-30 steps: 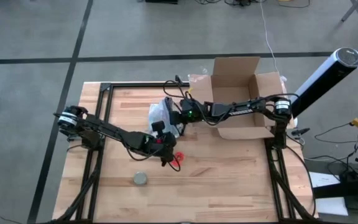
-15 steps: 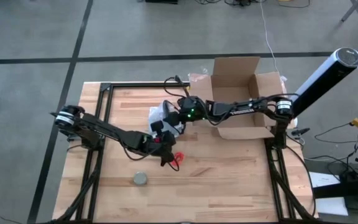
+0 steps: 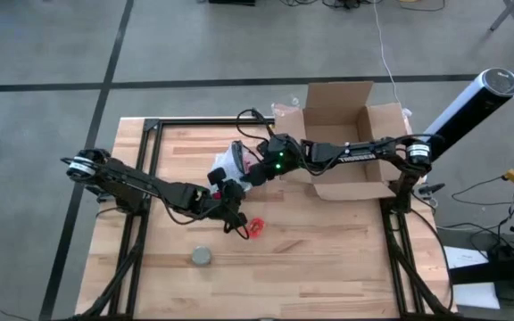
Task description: Unpack boxes
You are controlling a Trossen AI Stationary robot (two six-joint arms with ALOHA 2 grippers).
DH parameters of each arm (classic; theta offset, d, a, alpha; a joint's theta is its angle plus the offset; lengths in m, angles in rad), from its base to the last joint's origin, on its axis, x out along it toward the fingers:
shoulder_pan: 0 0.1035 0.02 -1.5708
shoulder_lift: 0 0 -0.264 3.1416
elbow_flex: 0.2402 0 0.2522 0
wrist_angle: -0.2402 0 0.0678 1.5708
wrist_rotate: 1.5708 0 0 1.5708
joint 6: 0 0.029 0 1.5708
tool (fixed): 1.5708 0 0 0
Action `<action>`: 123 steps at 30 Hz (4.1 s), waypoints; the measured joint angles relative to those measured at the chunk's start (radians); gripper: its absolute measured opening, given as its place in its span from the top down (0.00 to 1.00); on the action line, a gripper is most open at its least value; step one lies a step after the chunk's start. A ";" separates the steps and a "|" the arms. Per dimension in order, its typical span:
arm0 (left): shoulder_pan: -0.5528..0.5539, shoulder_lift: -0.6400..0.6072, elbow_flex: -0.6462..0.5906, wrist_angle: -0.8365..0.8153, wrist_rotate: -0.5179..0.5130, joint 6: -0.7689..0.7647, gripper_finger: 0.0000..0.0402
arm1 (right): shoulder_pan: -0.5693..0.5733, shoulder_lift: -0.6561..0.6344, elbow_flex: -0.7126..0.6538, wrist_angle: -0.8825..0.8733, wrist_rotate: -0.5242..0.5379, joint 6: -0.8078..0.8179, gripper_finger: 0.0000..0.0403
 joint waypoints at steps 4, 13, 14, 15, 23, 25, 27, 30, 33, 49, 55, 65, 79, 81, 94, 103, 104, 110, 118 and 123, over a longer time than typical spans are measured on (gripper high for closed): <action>0.000 -0.031 0.000 -0.030 -0.004 -0.016 1.00 | 0.001 -0.041 0.000 -0.041 -0.044 -0.055 0.39; -0.001 -0.086 -0.027 -0.096 -0.022 -0.085 1.00 | 0.069 -0.148 0.000 -0.165 -0.038 -0.364 0.43; -0.001 -0.090 -0.034 -0.096 -0.021 -0.089 1.00 | 0.086 -0.149 0.000 -0.187 -0.009 -0.420 0.43; -0.001 -0.095 -0.041 -0.097 -0.021 -0.097 1.00 | 0.104 -0.144 0.000 -0.207 0.025 -0.477 0.44; 0.000 -0.156 -0.084 -0.110 -0.020 -0.129 1.00 | 0.197 -0.029 0.000 -0.215 0.125 -0.638 0.47; 0.000 -0.170 -0.084 -0.120 -0.019 -0.129 1.00 | 0.209 0.003 0.000 -0.219 0.125 -0.647 0.46; 0.000 -0.182 -0.084 -0.130 -0.012 -0.129 1.00 | 0.216 0.031 0.000 -0.221 0.126 -0.651 0.46; 0.000 -0.202 -0.084 -0.153 0.005 -0.130 1.00 | 0.223 0.065 0.000 -0.226 0.125 -0.655 0.44; 0.000 -0.219 -0.084 -0.176 0.007 -0.138 1.00 | 0.232 0.108 0.000 -0.253 0.126 -0.686 0.43; -0.005 -0.234 -0.084 -0.200 0.028 -0.140 1.00 | 0.280 0.205 0.000 -0.293 0.125 -0.732 0.51; -0.006 -0.234 -0.084 -0.200 0.028 -0.154 1.00 | 0.280 0.218 0.000 -0.286 0.134 -0.723 0.65; -0.006 -0.234 -0.084 -0.199 0.027 -0.159 1.00 | 0.279 0.218 0.000 -0.258 0.143 -0.705 0.82; -0.006 -0.234 -0.084 -0.199 0.026 -0.171 1.00 | 0.279 0.218 0.000 -0.235 0.142 -0.687 0.66; -0.006 -0.234 -0.084 -0.199 0.026 -0.174 1.00 | 0.279 0.218 0.000 -0.216 0.143 -0.677 0.65; -0.006 -0.234 -0.084 -0.199 0.026 -0.181 1.00 | 0.279 0.218 0.000 -0.208 0.162 -0.672 0.84; -0.006 -0.233 -0.084 -0.199 0.026 -0.181 1.00 | 0.279 0.222 0.000 -0.215 0.159 -0.672 0.83; -0.006 -0.233 -0.084 -0.199 0.026 -0.181 1.00 | 0.279 0.222 0.000 -0.215 0.159 -0.672 0.80; -0.006 -0.233 -0.084 -0.199 0.026 -0.181 1.00 | 0.279 0.222 0.000 -0.215 0.159 -0.672 0.67; -0.006 -0.233 -0.084 -0.199 0.026 -0.181 1.00 | 0.278 0.222 0.000 -0.214 0.160 -0.672 0.70; -0.006 -0.233 -0.084 -0.199 0.026 -0.181 1.00 | 0.278 0.231 0.000 -0.205 0.161 -0.672 0.80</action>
